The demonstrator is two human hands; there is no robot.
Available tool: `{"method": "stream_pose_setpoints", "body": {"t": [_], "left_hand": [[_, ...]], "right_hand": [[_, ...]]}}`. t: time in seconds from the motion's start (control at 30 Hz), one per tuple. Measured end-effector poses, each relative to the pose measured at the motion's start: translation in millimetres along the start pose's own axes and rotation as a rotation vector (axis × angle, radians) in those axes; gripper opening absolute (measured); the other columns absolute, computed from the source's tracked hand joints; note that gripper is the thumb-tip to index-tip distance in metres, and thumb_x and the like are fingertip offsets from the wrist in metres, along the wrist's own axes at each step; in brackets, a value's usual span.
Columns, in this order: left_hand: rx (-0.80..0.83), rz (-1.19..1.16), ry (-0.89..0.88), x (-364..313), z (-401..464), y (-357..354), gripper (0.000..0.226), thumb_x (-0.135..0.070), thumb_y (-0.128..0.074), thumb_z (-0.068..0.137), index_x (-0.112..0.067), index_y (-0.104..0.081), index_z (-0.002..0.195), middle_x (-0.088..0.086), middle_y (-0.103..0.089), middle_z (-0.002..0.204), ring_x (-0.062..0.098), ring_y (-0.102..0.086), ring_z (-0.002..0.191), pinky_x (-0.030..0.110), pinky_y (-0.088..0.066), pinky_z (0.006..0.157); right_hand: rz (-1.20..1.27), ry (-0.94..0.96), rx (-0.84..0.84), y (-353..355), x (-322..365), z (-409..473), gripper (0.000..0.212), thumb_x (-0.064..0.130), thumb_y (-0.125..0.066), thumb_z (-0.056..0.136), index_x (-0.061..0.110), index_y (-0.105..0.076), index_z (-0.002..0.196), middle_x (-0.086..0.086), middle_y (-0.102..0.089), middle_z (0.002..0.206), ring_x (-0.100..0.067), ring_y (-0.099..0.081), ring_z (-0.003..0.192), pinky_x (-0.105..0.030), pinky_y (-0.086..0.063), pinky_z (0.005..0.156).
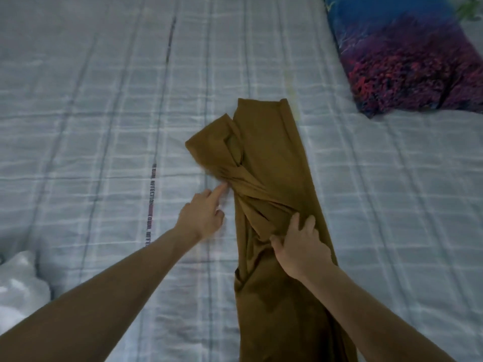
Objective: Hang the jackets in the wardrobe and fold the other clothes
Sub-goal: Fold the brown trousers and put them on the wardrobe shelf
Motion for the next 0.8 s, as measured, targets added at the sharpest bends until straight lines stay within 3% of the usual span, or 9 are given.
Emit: {"method": "stream_pose_setpoints", "body": {"t": [0.1, 0.23, 0.3, 0.37, 0.43, 0.47, 0.57, 0.67, 0.8], "left_hand": [[-0.068, -0.104, 0.026, 5, 44, 17, 0.072, -0.018, -0.053, 0.089, -0.030, -0.020, 0.152, 0.008, -0.052, 0.110, 0.028, -0.054, 0.101, 0.044, -0.051, 0.081], [-0.239, -0.100, -0.157, -1, 98, 45, 0.074, -0.017, -0.054, 0.090, -0.024, -0.018, 0.154, 0.012, -0.044, 0.132, 0.030, -0.050, 0.110, 0.046, -0.052, 0.082], [-0.312, -0.104, -0.278, -12, 123, 57, 0.072, -0.021, -0.052, 0.089, -0.025, -0.020, 0.153, 0.009, -0.043, 0.132, 0.027, -0.051, 0.107, 0.044, -0.052, 0.081], [-0.269, -0.156, -0.239, -14, 151, 58, 0.073, -0.031, -0.051, 0.094, -0.033, -0.010, 0.154, 0.004, -0.039, 0.140, 0.024, -0.049, 0.112, 0.043, -0.048, 0.091], [-0.208, -0.197, -0.087, -5, 170, 46, 0.074, -0.050, -0.043, 0.094, -0.041, 0.001, 0.153, 0.000, -0.033, 0.148, 0.024, -0.039, 0.126, 0.043, -0.035, 0.104], [-0.216, -0.142, -0.055, -2, 172, 38, 0.072, -0.056, -0.037, 0.093, -0.042, 0.001, 0.152, -0.001, -0.031, 0.150, 0.023, -0.034, 0.129, 0.042, -0.029, 0.106], [-0.350, 0.090, -0.115, -1, 164, 19, 0.062, -0.055, -0.029, 0.097, -0.041, -0.008, 0.153, -0.003, -0.030, 0.152, 0.021, -0.032, 0.129, 0.039, -0.026, 0.102], [-0.407, 0.091, -0.114, -1, 164, 19, 0.061, -0.052, -0.032, 0.098, -0.039, -0.010, 0.154, -0.001, -0.030, 0.152, 0.020, -0.033, 0.128, 0.039, -0.028, 0.101], [-0.420, -0.038, -0.132, -4, 158, 24, 0.056, -0.049, -0.030, 0.099, -0.035, -0.017, 0.152, 0.003, -0.026, 0.152, 0.022, -0.034, 0.131, 0.040, -0.028, 0.105]], "right_hand": [[-0.053, -0.009, -0.155, 37, 18, 36, 0.085, 0.061, -0.035, 0.094, 0.010, 0.000, 0.153, -0.021, 0.000, 0.159, -0.036, -0.019, 0.143, -0.046, -0.033, 0.109], [-0.059, 0.277, -0.295, 72, 52, 88, 0.075, 0.053, -0.046, 0.092, 0.019, -0.013, 0.150, -0.012, -0.017, 0.153, -0.030, -0.027, 0.137, -0.045, -0.034, 0.106], [-0.032, 0.395, -0.310, 87, 63, 119, 0.064, 0.046, -0.045, 0.094, 0.021, -0.020, 0.148, -0.006, -0.025, 0.150, -0.025, -0.032, 0.134, -0.043, -0.036, 0.107], [0.147, 0.442, -0.213, 106, 64, 154, 0.054, 0.036, -0.037, 0.099, 0.021, -0.024, 0.149, -0.002, -0.028, 0.151, -0.020, -0.033, 0.133, -0.040, -0.033, 0.110], [0.362, 0.456, -0.060, 121, 58, 184, 0.048, 0.030, -0.032, 0.102, 0.024, -0.027, 0.149, 0.004, -0.031, 0.150, -0.015, -0.033, 0.134, -0.032, -0.026, 0.112], [0.422, 0.462, -0.067, 129, 52, 196, 0.046, 0.031, -0.032, 0.103, 0.026, -0.031, 0.148, 0.005, -0.034, 0.147, -0.012, -0.034, 0.132, -0.029, -0.025, 0.111], [0.515, 0.404, -0.268, 150, 32, 230, 0.048, 0.047, -0.035, 0.100, 0.024, -0.042, 0.142, 0.002, -0.044, 0.138, -0.010, -0.043, 0.119, -0.028, -0.031, 0.103], [0.321, 0.333, -0.410, 159, 26, 265, 0.055, 0.051, -0.043, 0.097, 0.014, -0.045, 0.137, -0.007, -0.046, 0.131, -0.024, -0.049, 0.116, -0.041, -0.043, 0.100], [0.433, 0.216, -0.546, 172, 19, 301, 0.022, 0.019, -0.056, 0.092, 0.012, -0.057, 0.112, -0.011, -0.061, 0.106, -0.027, -0.059, 0.097, -0.038, -0.051, 0.079]]}}
Point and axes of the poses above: each hand's wrist, its own z-axis towards the middle knuckle, its own y-axis out of the back of the hand, x = y × z, the point moved 4 cm from there along z, towards the middle knuckle
